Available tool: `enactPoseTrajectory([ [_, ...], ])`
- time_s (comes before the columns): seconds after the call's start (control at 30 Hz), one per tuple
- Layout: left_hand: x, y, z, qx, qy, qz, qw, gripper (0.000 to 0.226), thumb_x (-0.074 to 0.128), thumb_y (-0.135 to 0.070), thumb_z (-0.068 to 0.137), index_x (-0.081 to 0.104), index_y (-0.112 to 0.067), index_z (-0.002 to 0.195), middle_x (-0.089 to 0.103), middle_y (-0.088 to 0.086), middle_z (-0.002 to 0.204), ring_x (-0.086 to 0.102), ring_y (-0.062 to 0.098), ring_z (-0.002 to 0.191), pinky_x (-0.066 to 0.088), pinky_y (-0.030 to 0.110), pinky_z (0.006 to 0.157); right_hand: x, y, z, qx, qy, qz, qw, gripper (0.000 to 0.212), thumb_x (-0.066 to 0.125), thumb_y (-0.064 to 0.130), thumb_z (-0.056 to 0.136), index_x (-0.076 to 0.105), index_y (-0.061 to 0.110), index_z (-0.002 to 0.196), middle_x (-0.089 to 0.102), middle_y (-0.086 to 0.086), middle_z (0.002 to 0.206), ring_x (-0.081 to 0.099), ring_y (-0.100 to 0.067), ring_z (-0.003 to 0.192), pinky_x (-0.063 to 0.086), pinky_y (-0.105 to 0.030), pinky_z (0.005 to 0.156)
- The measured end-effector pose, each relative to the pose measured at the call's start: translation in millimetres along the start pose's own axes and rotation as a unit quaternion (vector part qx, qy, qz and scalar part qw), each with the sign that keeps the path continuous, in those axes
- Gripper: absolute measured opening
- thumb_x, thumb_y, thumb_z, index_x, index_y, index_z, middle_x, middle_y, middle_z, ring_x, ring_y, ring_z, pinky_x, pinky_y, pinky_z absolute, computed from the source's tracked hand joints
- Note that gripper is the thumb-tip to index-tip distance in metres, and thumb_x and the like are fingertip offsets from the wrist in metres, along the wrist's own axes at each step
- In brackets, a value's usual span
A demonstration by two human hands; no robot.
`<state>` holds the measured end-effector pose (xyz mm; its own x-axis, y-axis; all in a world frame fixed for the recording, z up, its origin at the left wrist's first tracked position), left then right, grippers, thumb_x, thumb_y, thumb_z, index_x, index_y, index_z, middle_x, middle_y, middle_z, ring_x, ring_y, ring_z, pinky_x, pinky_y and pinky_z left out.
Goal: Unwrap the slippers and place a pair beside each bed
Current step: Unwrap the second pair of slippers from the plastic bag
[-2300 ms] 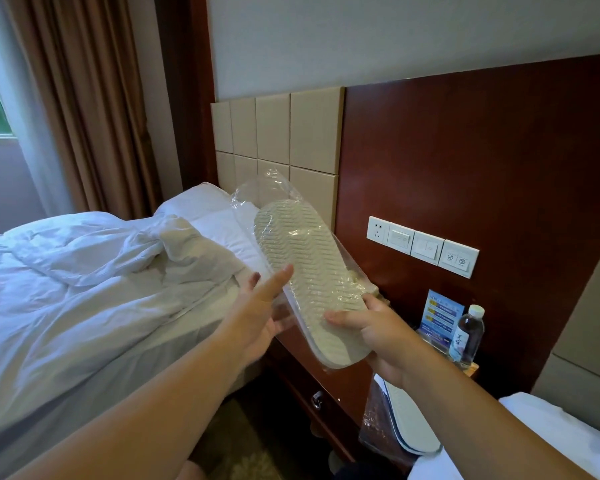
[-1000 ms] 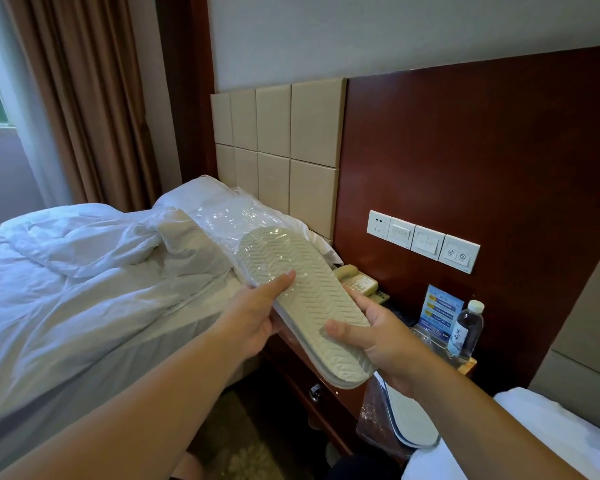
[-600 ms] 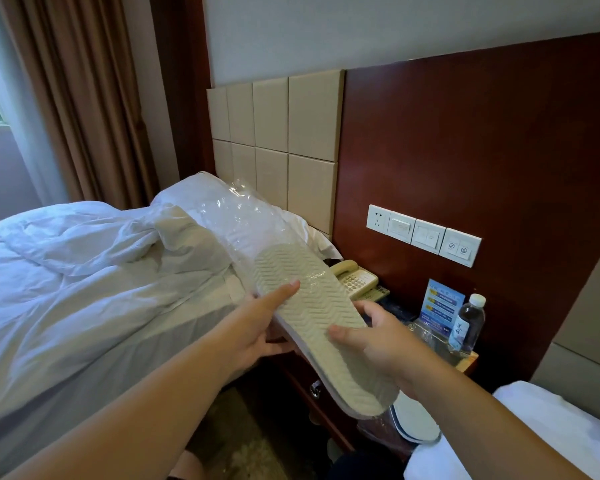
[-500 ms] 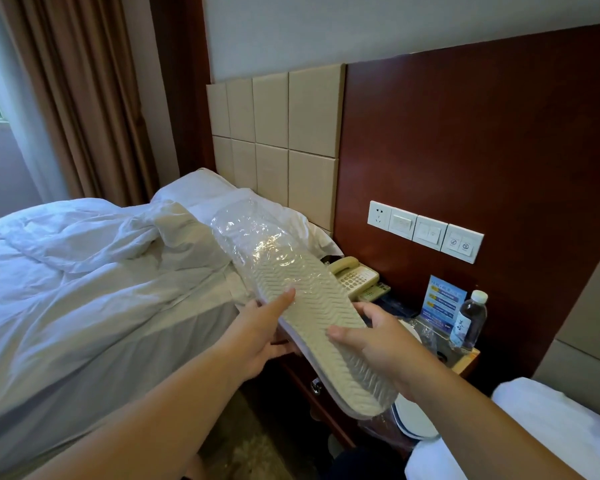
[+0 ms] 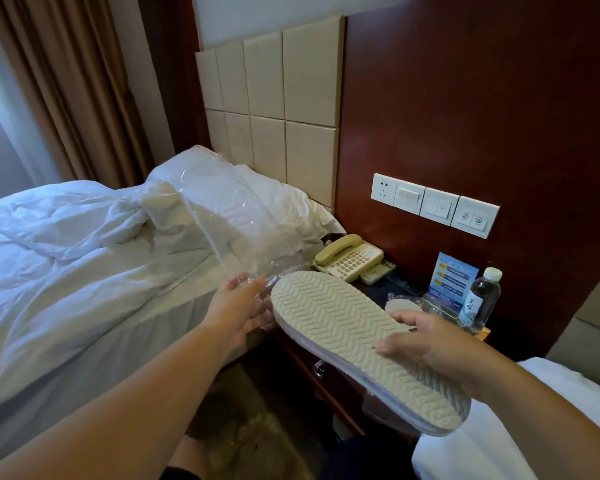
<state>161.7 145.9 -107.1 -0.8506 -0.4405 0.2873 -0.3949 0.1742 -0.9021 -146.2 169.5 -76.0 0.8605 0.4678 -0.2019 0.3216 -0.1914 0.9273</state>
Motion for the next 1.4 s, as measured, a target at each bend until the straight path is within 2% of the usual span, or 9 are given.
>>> enactPoseTrajectory([
  [0.07,0,7,9,-0.002,-0.012,0.002,1.0,0.048,0.07,-0.006,0.091,0.048,-0.02,0.131,0.073,0.018,0.107,0.074,0.027,0.08,0.059,0.051,0.085,-13,-9,2,0.013,-0.002,0.009,1.0,0.064,0.087,0.035,0.055,0.065,0.025,0.114,0.076,-0.009,0.101,0.073,-0.032,0.09,0.056,-0.048,0.087],
  [0.2,4,28,27,-0.011,-0.024,0.041,0.999,0.043,0.067,-0.004,0.093,0.051,-0.019,0.131,0.071,0.017,0.113,0.071,0.025,0.082,0.059,0.034,0.055,-40,-27,9,0.032,-0.021,0.046,0.998,0.04,0.084,0.029,0.068,0.067,0.029,0.105,0.076,-0.005,0.102,0.073,-0.029,0.094,0.053,-0.049,0.094],
  [0.43,33,87,61,-0.073,-0.019,0.097,0.992,0.035,0.063,-0.006,0.096,0.053,-0.023,0.125,0.07,0.013,0.113,0.074,0.022,0.081,0.06,0.032,0.055,-76,-61,39,0.043,-0.104,0.114,0.987,0.044,0.081,0.031,0.072,0.066,0.023,0.113,0.077,-0.005,0.097,0.074,-0.026,0.087,0.057,-0.034,0.068],
  [0.63,55,141,87,-0.132,0.015,0.132,0.982,0.037,0.065,-0.009,0.095,0.054,-0.021,0.129,0.072,0.012,0.111,0.075,0.02,0.079,0.059,0.031,0.056,-95,-94,61,0.071,-0.165,0.169,0.969,0.047,0.088,0.043,0.055,0.059,0.037,0.091,0.078,-0.002,0.088,0.075,-0.026,0.081,0.058,-0.039,0.072],
  [0.77,64,163,100,-0.158,0.037,0.167,0.973,0.042,0.068,-0.012,0.093,0.054,-0.023,0.131,0.071,0.006,0.099,0.072,0.019,0.076,0.06,0.035,0.065,-99,-102,69,0.07,-0.167,0.194,0.964,0.02,0.083,0.039,0.058,0.071,0.038,0.073,0.078,-0.004,0.085,0.075,-0.026,0.075,0.056,-0.028,0.052],
  [0.87,68,175,105,-0.187,0.057,0.184,0.963,0.045,0.073,-0.018,0.091,0.051,-0.025,0.13,0.074,0.005,0.109,0.076,0.018,0.08,0.061,0.034,0.063,-100,-106,72,0.071,-0.167,0.199,0.963,0.043,0.084,0.037,0.063,0.067,0.031,0.102,0.078,-0.005,0.09,0.075,-0.028,0.079,0.057,-0.031,0.059],
  [1.17,70,162,95,-0.159,0.064,0.35,0.921,0.128,0.076,-0.079,0.048,0.026,-0.032,0.155,0.048,-0.001,0.148,0.052,0.023,0.125,0.052,0.039,0.089,-93,-114,74,0.08,-0.164,0.201,0.962,0.065,0.083,0.037,0.07,0.059,0.019,0.128,0.076,-0.005,0.102,0.074,-0.027,0.088,0.057,-0.036,0.071],
  [1.27,80,144,82,-0.091,0.073,0.373,0.92,0.101,0.073,-0.074,0.063,0.041,-0.03,0.148,0.053,-0.002,0.14,0.056,0.021,0.12,0.048,0.044,0.105,-87,-107,74,0.074,-0.158,0.205,0.963,0.068,0.084,0.037,0.069,0.058,0.02,0.129,0.076,-0.004,0.103,0.074,-0.026,0.087,0.056,-0.035,0.07],
  [1.4,113,122,46,-0.05,0.178,0.335,0.924,0.061,0.068,-0.065,0.078,0.063,-0.029,0.127,0.069,-0.003,0.117,0.067,0.018,0.105,0.056,0.034,0.083,-73,-91,72,0.058,-0.16,0.215,0.962,0.063,0.082,0.035,0.073,0.057,0.019,0.129,0.077,-0.006,0.099,0.075,-0.027,0.084,0.057,-0.034,0.064],
])
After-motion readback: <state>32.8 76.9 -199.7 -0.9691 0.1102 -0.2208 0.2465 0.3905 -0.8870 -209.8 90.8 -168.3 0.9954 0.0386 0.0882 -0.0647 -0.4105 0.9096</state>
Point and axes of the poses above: each hand's wrist, its own z-axis towards the middle knuckle, its own x-axis out of the palm, y = z × x, the point moved 6 cm from there along z, towards the middle knuckle
